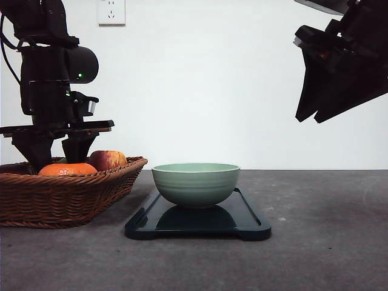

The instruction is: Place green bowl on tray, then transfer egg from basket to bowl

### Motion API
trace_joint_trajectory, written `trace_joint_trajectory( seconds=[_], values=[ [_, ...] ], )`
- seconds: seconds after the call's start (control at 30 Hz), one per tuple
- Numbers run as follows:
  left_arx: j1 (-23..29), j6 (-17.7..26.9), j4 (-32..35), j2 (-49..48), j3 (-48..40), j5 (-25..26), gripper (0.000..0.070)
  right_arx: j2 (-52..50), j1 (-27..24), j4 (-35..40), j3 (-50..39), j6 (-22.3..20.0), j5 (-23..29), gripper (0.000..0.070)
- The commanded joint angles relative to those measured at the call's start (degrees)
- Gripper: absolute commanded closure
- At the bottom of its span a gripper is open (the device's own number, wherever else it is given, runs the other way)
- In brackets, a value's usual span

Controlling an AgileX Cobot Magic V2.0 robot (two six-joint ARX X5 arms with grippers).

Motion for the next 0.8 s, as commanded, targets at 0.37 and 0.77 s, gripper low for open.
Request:
trace_joint_trajectory(
  seconds=[0.37, 0.77],
  values=[
    [-0.9, 1.4, -1.6, -7.7, 3.3, 0.4, 0.0511, 0.3, 0.3, 0.5, 0.2, 0.6, 0.0, 0.0486],
    [-8.1, 2.7, -2.2, -10.7, 9.0, 1.7, 0.0510, 0.3, 0.3, 0.5, 0.2, 0.6, 0.0, 0.0486]
  ],
)
